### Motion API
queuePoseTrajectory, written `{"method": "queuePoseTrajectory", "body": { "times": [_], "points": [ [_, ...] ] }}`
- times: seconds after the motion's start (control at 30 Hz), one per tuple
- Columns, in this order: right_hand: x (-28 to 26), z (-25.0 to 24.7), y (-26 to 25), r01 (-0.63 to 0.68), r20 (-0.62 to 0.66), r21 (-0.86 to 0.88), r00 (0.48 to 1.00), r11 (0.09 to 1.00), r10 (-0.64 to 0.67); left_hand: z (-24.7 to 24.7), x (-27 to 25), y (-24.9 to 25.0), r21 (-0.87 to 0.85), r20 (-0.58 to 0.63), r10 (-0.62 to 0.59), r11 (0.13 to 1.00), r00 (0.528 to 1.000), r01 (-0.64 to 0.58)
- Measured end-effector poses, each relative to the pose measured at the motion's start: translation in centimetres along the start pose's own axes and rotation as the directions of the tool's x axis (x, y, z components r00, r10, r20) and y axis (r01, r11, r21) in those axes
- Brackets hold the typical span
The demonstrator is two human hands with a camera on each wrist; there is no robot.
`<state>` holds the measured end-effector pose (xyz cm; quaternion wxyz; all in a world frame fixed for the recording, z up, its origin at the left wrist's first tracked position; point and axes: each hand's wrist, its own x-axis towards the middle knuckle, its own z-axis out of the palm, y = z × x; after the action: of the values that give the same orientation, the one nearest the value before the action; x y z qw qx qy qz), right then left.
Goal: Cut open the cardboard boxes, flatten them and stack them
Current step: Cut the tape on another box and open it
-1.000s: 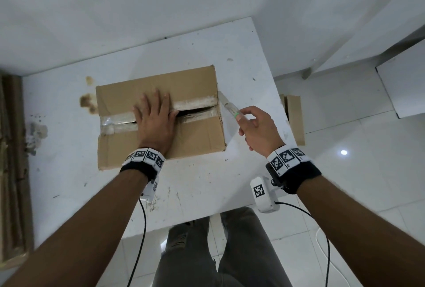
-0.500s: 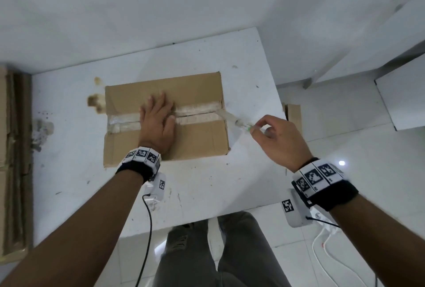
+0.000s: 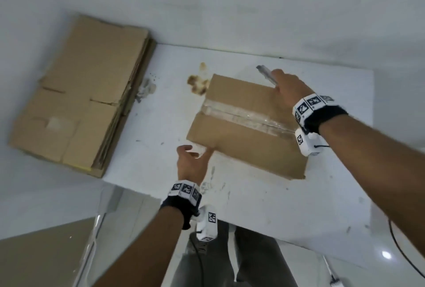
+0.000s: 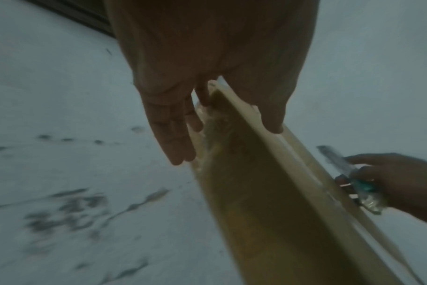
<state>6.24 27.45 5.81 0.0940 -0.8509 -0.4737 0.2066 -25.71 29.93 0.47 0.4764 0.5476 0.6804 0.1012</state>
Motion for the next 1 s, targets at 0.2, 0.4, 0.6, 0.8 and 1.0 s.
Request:
{"method": "queuePoseTrajectory", "body": {
  "times": [0.2,0.4,0.6,0.8,1.0],
  "points": [
    [-6.5,3.2,2.3,-0.142,0.097,0.237,0.988,0.961,0.122,2.4,3.4,7.2,0.177,0.069,0.040,0.983,0.997,-0.052],
    [-18.7,6.4,4.0,-0.312,-0.032,0.669,0.895,0.675,0.446,5.1,6.4,11.9,0.659,0.425,0.263,0.567,0.866,-0.495],
    [-16.4,0.3,4.1,-0.122,-0.117,0.170,0.983,0.978,0.143,5.7,6.3,11.8,0.710,0.610,0.267,0.235,0.746,-0.664],
    [-10.4,-1.9,0.5,0.166,0.060,-0.327,0.986,0.930,-0.155,4.7,6.4,10.1,0.648,0.602,0.408,0.252,0.686,-0.719],
    [-9.9,-2.7,0.6,0.194,0.042,-0.324,0.981,0.926,-0.191,3.7,6.9,10.5,0.608,0.607,0.449,0.270,0.656,-0.747]
  ]
}}
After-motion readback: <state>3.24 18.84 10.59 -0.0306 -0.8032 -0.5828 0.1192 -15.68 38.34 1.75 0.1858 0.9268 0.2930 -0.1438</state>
